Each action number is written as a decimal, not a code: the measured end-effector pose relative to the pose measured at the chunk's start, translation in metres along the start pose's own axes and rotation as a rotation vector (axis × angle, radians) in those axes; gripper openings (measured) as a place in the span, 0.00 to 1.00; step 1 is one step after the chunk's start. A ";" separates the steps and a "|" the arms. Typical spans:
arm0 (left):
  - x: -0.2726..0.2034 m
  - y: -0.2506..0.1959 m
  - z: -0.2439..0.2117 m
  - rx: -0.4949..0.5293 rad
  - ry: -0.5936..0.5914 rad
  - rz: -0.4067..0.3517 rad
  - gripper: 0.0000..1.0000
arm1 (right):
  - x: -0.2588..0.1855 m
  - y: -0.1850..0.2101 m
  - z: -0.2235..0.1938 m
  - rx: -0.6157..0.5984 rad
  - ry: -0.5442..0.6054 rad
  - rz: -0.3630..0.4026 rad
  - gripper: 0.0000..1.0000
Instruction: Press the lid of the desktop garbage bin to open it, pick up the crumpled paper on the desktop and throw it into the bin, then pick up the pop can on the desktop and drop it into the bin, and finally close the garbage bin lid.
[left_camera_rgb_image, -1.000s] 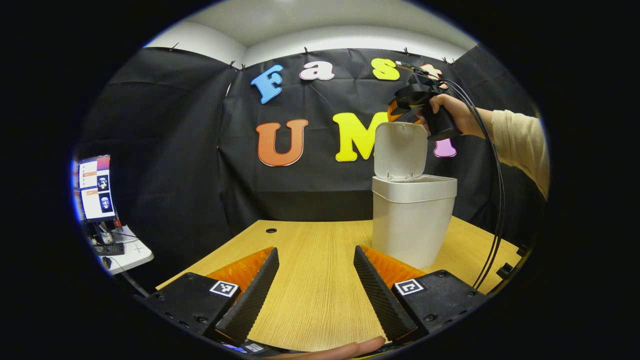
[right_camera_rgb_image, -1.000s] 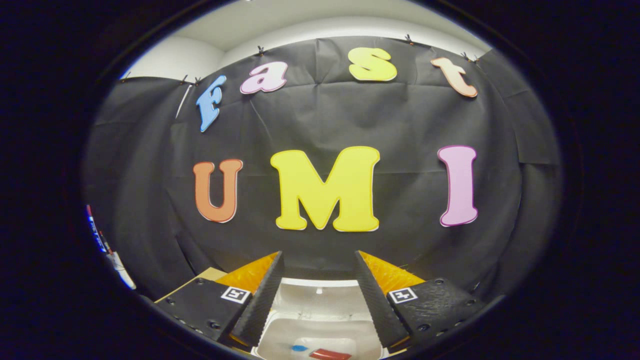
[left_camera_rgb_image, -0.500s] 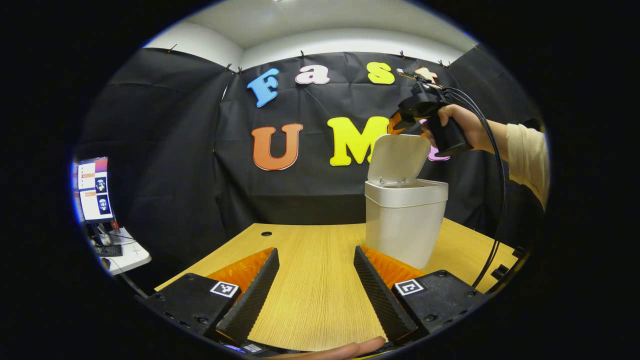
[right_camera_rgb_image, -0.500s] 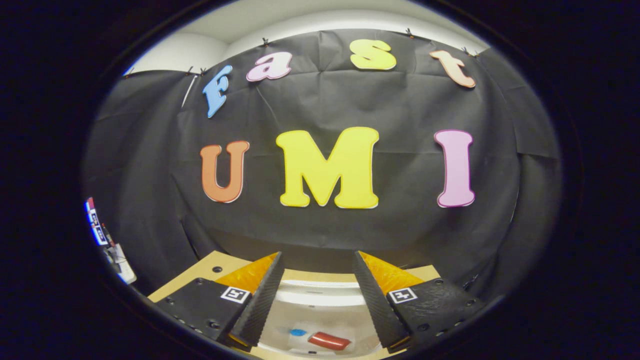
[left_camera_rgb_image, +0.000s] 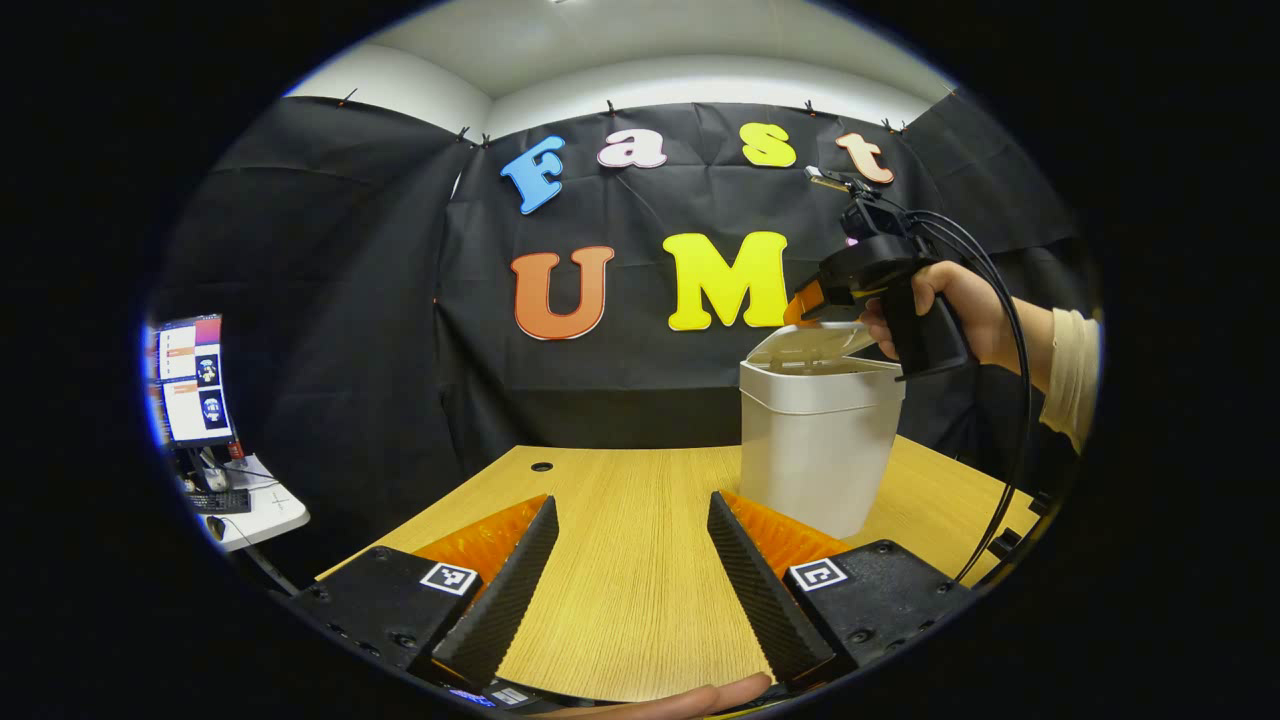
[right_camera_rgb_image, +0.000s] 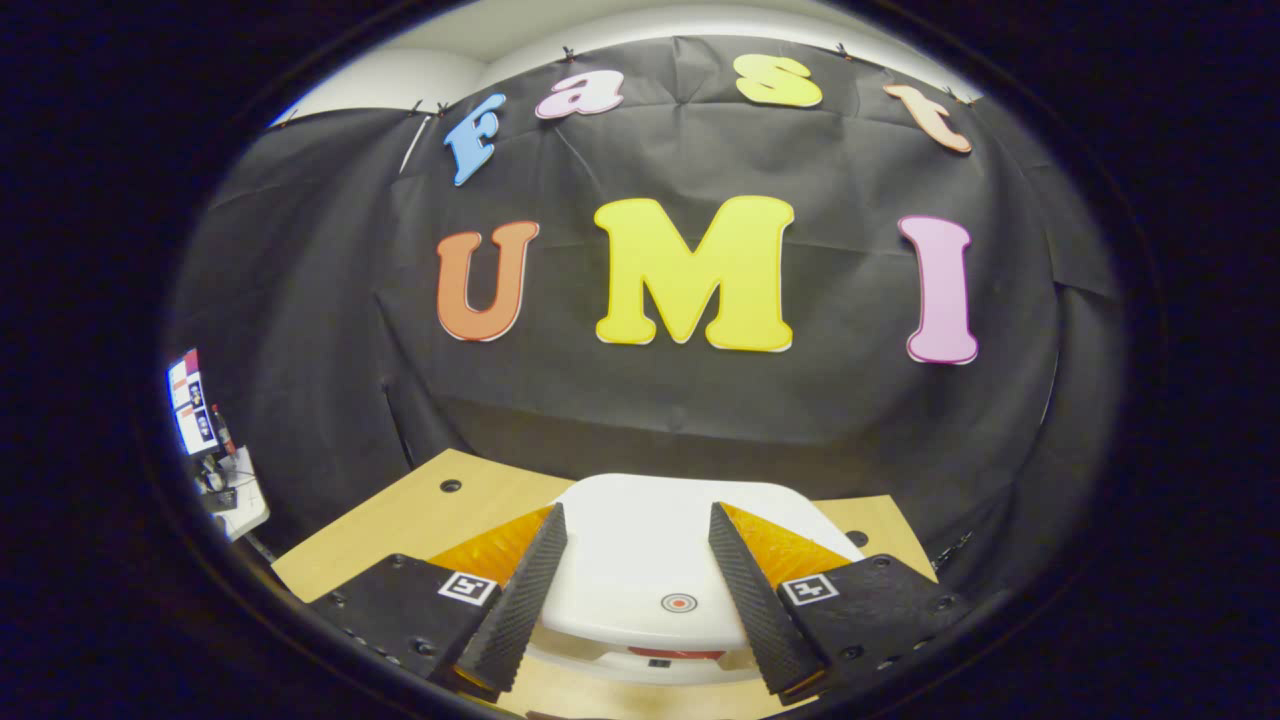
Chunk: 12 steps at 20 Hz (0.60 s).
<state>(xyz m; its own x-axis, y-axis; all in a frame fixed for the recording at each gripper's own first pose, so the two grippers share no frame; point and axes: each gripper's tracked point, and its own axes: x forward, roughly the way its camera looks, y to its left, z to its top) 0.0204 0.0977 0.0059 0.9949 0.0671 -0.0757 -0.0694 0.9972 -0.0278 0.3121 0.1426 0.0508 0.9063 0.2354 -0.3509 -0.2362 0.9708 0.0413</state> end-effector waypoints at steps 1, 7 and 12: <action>0.000 0.001 -0.002 0.000 0.009 0.003 0.97 | 0.001 0.000 -0.004 0.016 -0.001 0.002 0.88; 0.000 0.007 -0.003 -0.005 0.016 0.016 0.97 | 0.003 -0.002 -0.024 0.029 0.001 0.032 0.90; -0.001 0.009 -0.003 -0.003 0.021 0.017 0.97 | -0.007 -0.006 -0.036 0.001 -0.066 0.033 0.92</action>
<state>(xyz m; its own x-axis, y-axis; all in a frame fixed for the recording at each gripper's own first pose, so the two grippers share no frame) 0.0183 0.1069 0.0025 0.9918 0.0833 -0.0969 -0.0865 0.9958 -0.0294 0.2946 0.1334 0.0193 0.9190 0.2698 -0.2873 -0.2660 0.9625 0.0532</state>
